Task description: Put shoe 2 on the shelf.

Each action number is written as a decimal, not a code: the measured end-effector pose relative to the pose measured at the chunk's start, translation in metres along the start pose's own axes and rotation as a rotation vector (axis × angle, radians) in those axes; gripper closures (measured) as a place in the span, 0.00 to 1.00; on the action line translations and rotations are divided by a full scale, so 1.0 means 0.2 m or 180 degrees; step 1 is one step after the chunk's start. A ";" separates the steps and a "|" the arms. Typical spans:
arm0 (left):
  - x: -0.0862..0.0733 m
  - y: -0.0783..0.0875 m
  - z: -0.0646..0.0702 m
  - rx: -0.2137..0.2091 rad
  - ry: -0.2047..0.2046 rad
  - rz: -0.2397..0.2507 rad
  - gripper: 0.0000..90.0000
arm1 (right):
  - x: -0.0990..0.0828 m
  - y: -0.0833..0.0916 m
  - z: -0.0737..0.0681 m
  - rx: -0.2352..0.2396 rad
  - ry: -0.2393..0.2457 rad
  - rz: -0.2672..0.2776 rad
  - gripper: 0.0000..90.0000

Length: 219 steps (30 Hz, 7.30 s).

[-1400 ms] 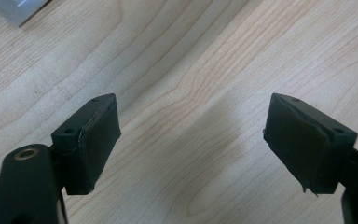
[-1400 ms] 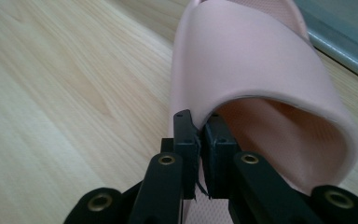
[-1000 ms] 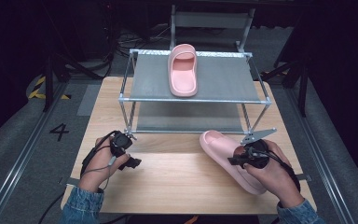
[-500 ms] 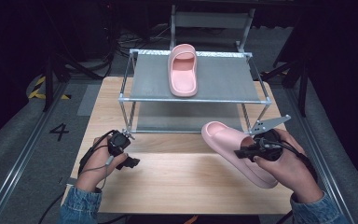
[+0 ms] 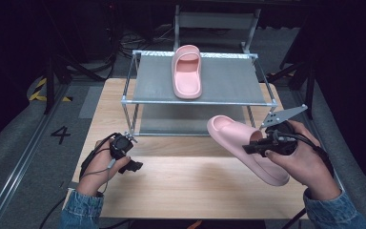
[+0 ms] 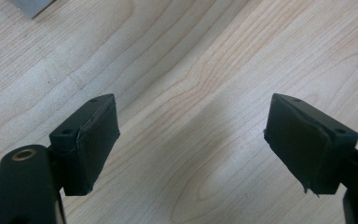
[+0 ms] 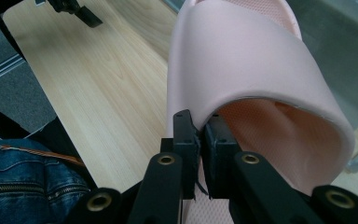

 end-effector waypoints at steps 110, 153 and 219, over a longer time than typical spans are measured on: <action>-0.05 0.05 -0.09 -0.0022 0.0205 -0.0025 0.20 | 0.19 0.12 0.69 -0.1055 -0.0611 -0.0434 0.82; -0.06 0.04 -0.09 -0.0011 0.0190 -0.0048 0.20 | -0.04 0.03 0.72 -0.0945 -0.0882 -0.0356 1.00; -0.07 0.05 -0.10 -0.0025 0.0213 -0.0036 0.20 | 0.39 -0.38 0.48 -0.0414 -0.0256 0.0018 1.00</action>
Point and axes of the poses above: each handheld gripper's, and its own axes: y roughly backward along the jaws, x roughly out of its top, z roughly to its right, the point moved 2 cm from there along -y, roughly forward along the jaws, and after that the axes turned 12 degrees about y, right-handed, at the moved point
